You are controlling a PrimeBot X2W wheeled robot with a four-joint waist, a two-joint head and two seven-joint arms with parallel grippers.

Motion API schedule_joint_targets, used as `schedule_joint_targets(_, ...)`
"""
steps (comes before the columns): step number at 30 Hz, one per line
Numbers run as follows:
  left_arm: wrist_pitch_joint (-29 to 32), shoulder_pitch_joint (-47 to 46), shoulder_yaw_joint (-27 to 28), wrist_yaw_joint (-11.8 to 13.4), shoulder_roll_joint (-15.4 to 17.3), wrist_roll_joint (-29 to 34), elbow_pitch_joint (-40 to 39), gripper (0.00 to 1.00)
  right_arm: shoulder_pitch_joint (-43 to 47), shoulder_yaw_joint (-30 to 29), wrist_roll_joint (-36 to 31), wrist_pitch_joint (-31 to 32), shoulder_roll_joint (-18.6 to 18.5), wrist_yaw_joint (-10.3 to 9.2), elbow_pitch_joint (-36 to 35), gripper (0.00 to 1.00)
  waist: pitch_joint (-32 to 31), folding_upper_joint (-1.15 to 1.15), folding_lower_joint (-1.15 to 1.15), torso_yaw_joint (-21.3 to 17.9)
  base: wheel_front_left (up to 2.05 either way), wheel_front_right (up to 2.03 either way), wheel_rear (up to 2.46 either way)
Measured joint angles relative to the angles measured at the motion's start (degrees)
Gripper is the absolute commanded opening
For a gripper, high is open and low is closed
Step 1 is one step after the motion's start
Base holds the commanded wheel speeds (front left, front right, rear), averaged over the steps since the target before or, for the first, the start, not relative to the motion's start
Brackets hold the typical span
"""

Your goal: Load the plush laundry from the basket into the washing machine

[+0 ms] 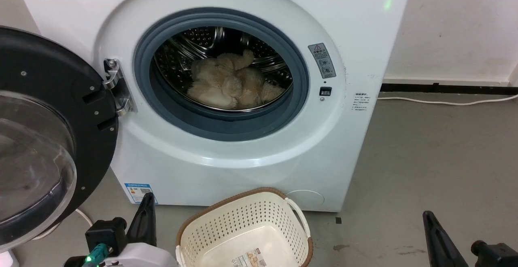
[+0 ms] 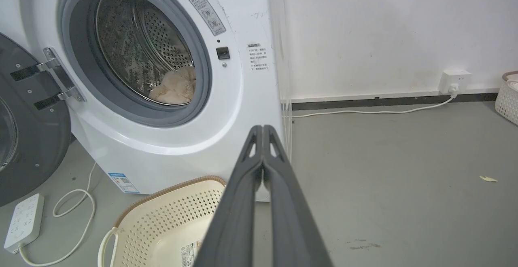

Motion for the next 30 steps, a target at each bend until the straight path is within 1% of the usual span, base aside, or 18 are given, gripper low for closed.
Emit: schedule_joint_targets(30,1.5,-0.1,3.3,-3.4,-3.3,6.1,0.0,0.00,-2.1,0.8,-2.7,2.0,0.0,0.00,0.0,0.00,0.9,0.00,0.01,0.3,0.00,0.00,0.00)
